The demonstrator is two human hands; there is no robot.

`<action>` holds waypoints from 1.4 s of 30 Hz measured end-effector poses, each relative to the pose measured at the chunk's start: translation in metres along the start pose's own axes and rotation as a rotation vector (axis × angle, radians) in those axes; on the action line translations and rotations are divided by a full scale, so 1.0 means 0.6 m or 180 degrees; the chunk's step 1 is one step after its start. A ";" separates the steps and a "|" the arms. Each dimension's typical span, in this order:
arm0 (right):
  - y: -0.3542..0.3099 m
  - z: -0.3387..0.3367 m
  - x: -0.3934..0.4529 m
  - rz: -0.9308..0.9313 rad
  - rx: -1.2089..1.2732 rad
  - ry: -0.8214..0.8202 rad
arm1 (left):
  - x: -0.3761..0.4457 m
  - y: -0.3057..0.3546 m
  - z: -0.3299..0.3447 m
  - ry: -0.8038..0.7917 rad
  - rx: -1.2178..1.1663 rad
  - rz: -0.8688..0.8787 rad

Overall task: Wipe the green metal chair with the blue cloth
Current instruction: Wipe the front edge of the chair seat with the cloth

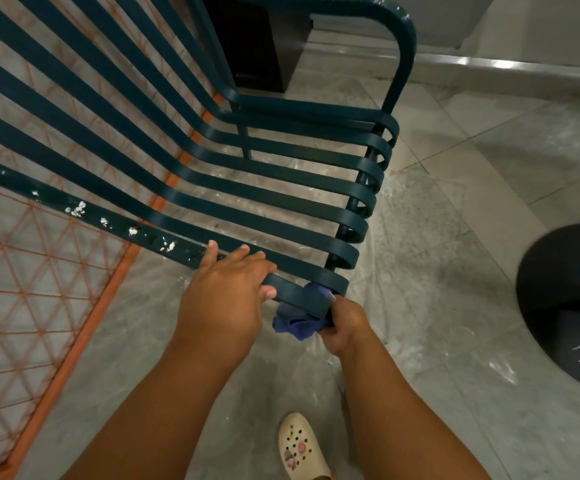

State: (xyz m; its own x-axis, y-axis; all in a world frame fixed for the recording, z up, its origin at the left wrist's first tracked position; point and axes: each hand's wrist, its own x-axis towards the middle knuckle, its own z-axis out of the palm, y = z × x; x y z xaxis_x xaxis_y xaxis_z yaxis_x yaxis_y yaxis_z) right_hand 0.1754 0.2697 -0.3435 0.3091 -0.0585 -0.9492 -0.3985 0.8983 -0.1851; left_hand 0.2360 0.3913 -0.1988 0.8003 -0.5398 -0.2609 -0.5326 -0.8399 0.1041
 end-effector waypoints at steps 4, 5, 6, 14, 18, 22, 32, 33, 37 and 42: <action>-0.002 0.005 -0.065 -0.0462 -0.0219 -0.0073 | -0.003 -0.001 0.001 0.0121 -0.0099 0.0064; 0.002 0.010 -0.078 -0.0592 -0.0354 0.0026 | -0.001 -0.003 0.004 0.0144 -0.0100 0.0076; 0.007 0.014 -0.093 -0.0752 -0.0562 0.0183 | -0.001 -0.003 0.003 0.0167 -0.0129 0.0082; 0.076 0.040 -0.169 -0.2986 -0.2674 0.0221 | -0.005 -0.001 -0.002 0.0260 -0.0056 0.0141; 0.075 -0.002 -0.148 -0.3520 -0.2497 -0.0026 | -0.011 0.003 -0.007 0.0229 -0.0028 0.0077; 0.073 0.019 -0.157 -0.3342 -0.2858 0.0113 | -0.013 0.002 -0.008 0.0120 -0.0132 0.0047; 0.048 0.046 -0.173 -0.4300 -0.4146 0.0307 | -0.092 -0.043 0.011 0.0795 -0.1153 -0.0862; 0.048 0.052 -0.175 -0.4547 -0.4213 0.0281 | -0.095 -0.048 0.011 0.0835 -0.1279 -0.1001; 0.023 0.080 -0.192 -0.4629 -0.3934 0.0062 | -0.095 -0.062 0.001 0.0916 -0.1831 -0.1480; 0.037 0.119 -0.196 -0.4376 -0.3625 -0.0730 | -0.101 -0.070 -0.012 0.0972 -0.2080 -0.1825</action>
State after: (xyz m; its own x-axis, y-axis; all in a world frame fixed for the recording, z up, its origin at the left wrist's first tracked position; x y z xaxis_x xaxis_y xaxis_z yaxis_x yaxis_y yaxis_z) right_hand 0.1919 0.3272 -0.2180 0.9579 -0.2826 0.0510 -0.0860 -0.4517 -0.8880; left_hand 0.2119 0.4590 -0.1804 0.9812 0.0555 -0.1850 0.1550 -0.7976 0.5829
